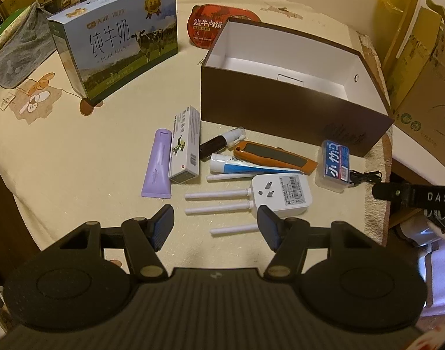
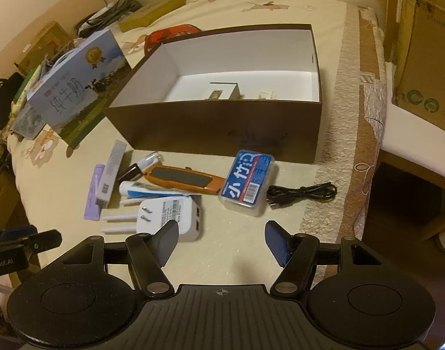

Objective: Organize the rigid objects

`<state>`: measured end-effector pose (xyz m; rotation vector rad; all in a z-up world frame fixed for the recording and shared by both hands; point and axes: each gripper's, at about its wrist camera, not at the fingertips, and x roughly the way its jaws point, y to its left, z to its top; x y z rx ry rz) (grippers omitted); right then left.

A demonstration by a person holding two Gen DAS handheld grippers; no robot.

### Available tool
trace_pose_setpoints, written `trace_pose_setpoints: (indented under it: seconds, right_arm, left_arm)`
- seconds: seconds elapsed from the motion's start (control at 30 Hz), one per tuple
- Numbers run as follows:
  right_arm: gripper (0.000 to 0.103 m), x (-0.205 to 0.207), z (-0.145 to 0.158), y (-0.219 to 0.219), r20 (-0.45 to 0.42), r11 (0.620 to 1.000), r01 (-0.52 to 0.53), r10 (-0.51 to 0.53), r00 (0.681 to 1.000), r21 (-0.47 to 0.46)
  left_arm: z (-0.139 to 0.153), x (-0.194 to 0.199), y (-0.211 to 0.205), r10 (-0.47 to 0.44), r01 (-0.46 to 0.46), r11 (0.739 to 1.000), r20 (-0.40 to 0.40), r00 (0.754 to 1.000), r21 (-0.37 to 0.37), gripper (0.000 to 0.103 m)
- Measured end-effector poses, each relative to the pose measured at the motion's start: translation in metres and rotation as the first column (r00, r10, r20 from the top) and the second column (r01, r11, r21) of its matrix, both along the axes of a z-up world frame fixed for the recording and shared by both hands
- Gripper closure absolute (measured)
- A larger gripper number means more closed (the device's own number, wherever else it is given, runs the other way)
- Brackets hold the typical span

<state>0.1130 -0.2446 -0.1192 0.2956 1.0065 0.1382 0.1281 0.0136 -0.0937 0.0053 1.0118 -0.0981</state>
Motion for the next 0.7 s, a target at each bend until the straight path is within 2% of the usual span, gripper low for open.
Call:
trace_pose_setpoints:
  seconds: [0.27, 0.7]
  right_arm:
    - [0.040, 0.017, -0.014, -0.006, -0.006, 1.000, 0.025, -0.025, 1.000, -0.012]
    - [0.040, 0.070, -0.046, -0.006, -0.011, 0.997, 0.053, -0.054, 0.998, -0.053]
  left_arm:
    - [-0.012, 0.012, 0.001, 0.001, -0.001, 1.000, -0.004, 1.000, 0.014, 0.044]
    - [-0.039, 0.055, 0.007, -0.008, 0.009, 0.998, -0.004, 1.000, 0.057, 0.044]
